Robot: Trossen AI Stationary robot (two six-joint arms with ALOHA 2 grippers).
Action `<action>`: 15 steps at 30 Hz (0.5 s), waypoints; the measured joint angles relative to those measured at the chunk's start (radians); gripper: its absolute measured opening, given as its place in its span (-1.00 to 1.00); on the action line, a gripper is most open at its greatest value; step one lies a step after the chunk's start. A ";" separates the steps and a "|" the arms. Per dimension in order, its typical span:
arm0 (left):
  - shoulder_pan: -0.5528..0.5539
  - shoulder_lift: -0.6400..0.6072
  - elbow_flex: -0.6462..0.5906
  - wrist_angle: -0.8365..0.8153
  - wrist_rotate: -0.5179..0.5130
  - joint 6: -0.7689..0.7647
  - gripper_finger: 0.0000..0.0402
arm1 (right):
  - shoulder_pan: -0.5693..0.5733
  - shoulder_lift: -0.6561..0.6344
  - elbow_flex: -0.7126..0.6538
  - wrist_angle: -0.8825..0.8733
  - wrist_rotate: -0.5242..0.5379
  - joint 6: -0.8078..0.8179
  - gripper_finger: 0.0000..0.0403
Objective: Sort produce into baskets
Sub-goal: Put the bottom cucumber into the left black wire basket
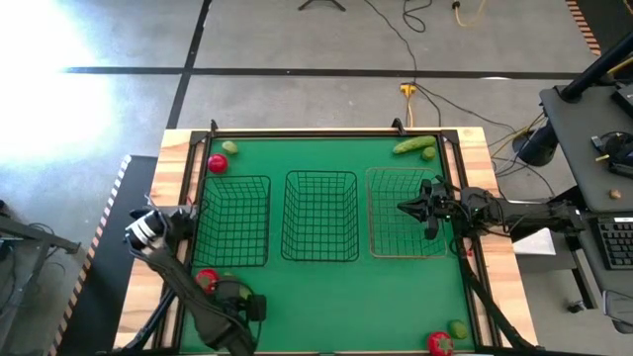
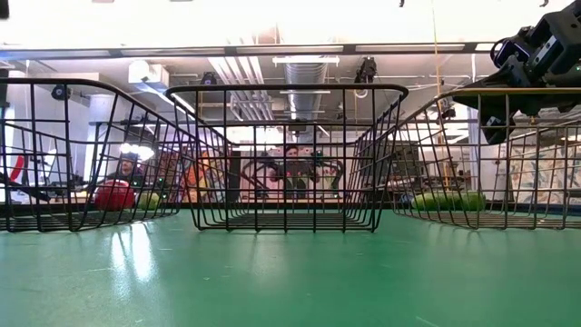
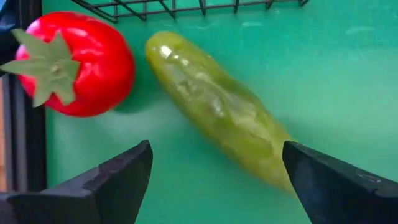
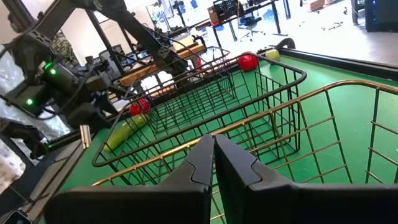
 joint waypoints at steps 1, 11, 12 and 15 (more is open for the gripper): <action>0.004 0.014 0.000 0.001 0.000 0.000 0.70 | 0.000 0.000 0.000 0.000 0.000 0.000 -0.95; 0.011 0.089 0.000 0.008 0.003 -0.015 0.70 | 0.000 0.000 0.000 0.000 0.000 0.000 -0.95; 0.011 0.093 0.000 0.014 0.003 -0.010 0.70 | 0.000 0.000 0.000 0.000 0.000 0.000 -0.95; 0.011 0.107 0.000 0.031 0.001 0.003 0.70 | 0.000 0.000 0.000 0.000 0.000 0.000 -0.95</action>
